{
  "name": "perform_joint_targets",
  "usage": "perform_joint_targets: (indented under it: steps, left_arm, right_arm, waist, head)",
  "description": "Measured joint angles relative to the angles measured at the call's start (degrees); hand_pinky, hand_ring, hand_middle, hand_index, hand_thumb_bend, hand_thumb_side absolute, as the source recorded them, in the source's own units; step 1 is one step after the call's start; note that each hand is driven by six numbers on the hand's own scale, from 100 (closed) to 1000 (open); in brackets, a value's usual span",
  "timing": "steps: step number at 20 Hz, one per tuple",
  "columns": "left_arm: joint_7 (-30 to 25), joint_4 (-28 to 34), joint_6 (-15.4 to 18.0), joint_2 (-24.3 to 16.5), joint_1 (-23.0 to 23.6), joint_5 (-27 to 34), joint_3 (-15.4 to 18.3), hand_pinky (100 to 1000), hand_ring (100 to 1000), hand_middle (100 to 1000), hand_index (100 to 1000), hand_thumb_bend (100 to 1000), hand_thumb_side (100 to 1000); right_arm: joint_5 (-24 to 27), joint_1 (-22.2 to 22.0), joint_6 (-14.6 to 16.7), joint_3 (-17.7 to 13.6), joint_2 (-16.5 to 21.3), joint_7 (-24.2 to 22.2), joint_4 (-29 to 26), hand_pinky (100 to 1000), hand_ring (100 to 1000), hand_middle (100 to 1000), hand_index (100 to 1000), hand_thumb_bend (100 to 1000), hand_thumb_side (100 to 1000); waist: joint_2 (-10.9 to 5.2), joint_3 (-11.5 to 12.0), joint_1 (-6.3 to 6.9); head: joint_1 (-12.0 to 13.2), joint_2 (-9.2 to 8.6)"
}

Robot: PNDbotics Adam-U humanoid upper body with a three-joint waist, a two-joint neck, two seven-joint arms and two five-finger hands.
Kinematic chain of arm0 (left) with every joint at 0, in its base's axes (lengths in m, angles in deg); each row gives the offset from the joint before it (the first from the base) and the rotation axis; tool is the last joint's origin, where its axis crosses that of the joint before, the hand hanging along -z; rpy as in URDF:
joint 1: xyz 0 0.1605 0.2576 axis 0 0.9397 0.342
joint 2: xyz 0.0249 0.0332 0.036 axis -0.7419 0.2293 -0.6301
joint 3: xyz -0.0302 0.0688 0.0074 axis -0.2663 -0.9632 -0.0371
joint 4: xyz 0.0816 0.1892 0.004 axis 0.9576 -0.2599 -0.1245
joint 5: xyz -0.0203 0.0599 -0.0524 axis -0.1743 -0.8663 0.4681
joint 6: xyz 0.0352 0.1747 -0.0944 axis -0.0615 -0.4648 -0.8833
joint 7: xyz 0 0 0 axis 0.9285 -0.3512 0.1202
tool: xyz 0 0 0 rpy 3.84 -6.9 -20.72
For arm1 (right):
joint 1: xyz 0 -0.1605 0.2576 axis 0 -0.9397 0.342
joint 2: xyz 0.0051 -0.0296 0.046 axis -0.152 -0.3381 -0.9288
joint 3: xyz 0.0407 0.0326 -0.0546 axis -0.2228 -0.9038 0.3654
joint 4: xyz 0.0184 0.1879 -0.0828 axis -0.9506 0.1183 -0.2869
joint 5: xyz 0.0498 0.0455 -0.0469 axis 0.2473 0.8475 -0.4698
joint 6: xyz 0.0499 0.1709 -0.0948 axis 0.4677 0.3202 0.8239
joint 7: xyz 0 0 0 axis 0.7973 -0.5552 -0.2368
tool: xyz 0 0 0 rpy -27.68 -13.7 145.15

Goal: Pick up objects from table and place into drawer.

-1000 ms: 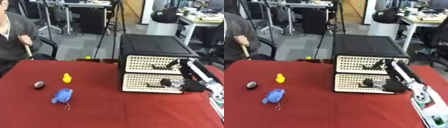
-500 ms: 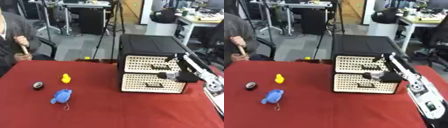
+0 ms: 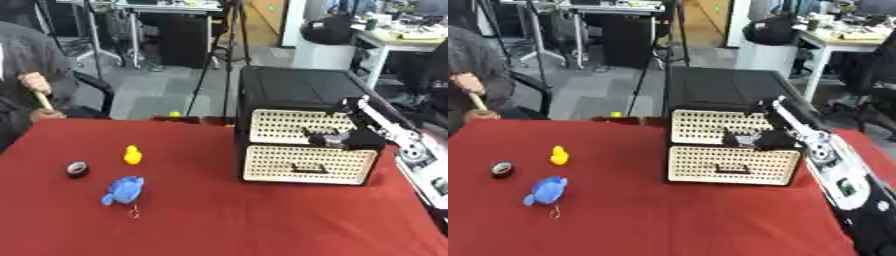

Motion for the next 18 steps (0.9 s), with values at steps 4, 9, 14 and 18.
perform_joint_targets:
  steps: [4,9,14,18]
  left_arm:
    - [-0.1,0.0,0.0,0.0,0.0,0.0,-0.3,427,426,508,778,100,837]
    - [-0.3,0.0,0.1,0.0,0.0,0.0,-0.3,427,426,509,778,100,836]
    - [-0.4,0.0,0.1,0.3,0.0,0.0,-0.3,426,427,509,778,100,836]
    - [-0.4,0.0,0.1,0.5,0.0,0.0,-0.4,426,427,509,778,100,836]
  right_arm:
    - [-1.1,1.2,0.3,0.0,-0.6,-0.1,4.0,126,100,100,647,897,561]
    - [-2.2,2.5,0.6,0.0,-1.1,-0.1,7.1,125,100,100,614,899,557]
    - [-3.7,3.2,0.9,-0.2,-1.7,-0.1,8.9,126,100,100,590,901,548]
    - [-4.4,3.6,1.2,-0.3,-2.0,0.0,9.8,126,100,100,583,904,542]
  waist:
    - [0.02,0.3,0.02]
    - [0.02,0.6,0.23]
    - [0.02,0.9,0.44]
    - [0.01,1.1,0.65]
  head:
    - [-0.1,0.00]
    - [-0.3,0.03]
    - [-0.6,0.05]
    - [-0.7,0.22]
